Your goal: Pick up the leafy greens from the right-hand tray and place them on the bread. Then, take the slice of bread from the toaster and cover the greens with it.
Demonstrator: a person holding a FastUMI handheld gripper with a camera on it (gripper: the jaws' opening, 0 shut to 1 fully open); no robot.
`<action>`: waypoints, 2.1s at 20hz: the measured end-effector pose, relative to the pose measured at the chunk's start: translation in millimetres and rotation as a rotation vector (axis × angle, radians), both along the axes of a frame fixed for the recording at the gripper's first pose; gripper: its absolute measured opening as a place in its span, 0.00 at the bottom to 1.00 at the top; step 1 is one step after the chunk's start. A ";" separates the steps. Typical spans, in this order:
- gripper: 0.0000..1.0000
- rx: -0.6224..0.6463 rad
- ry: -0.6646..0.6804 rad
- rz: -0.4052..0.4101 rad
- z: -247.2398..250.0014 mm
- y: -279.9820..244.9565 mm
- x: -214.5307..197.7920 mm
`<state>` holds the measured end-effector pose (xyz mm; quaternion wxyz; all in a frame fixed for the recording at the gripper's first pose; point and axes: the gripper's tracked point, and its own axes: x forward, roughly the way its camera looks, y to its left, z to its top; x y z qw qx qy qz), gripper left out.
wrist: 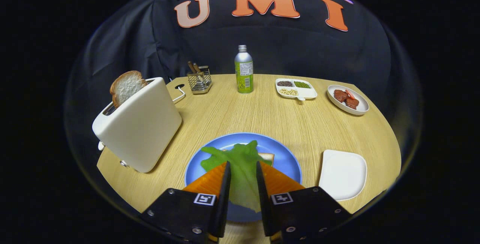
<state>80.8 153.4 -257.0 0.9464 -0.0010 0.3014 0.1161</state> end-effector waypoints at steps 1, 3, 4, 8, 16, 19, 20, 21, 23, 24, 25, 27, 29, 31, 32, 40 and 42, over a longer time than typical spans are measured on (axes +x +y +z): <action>0.44 0.007 0.001 -0.005 0.2 -1.1 1.2; 0.56 0.013 -0.001 -0.019 1.3 -3.9 3.3; 0.68 0.015 -0.005 -0.024 2.2 -5.1 5.2; 0.98 0.038 -0.026 -0.057 13.2 -7.0 8.1; 0.98 0.035 -0.134 -0.073 86.0 9.5 16.8; 0.98 0.031 -0.196 -0.057 119.7 28.6 20.4; 0.98 0.028 -0.214 -0.050 130.4 36.3 21.6; 0.98 0.024 -0.230 -0.043 139.5 43.3 21.3; 0.98 0.022 -0.259 -0.028 155.2 61.8 23.5; 0.98 0.018 -0.265 -0.016 161.0 72.5 23.6; 0.98 0.011 -0.268 -0.005 165.3 81.1 23.6; 0.98 0.006 -0.288 0.019 177.4 101.8 23.9; 0.98 0.006 -0.302 0.045 185.5 123.9 24.3; 0.98 0.009 -0.303 0.079 190.1 149.4 22.3; 0.98 0.008 -0.308 0.095 192.4 162.0 21.8; 0.98 0.023 -0.271 0.181 183.0 229.2 18.1; 0.98 0.020 -0.261 0.186 178.2 237.6 20.0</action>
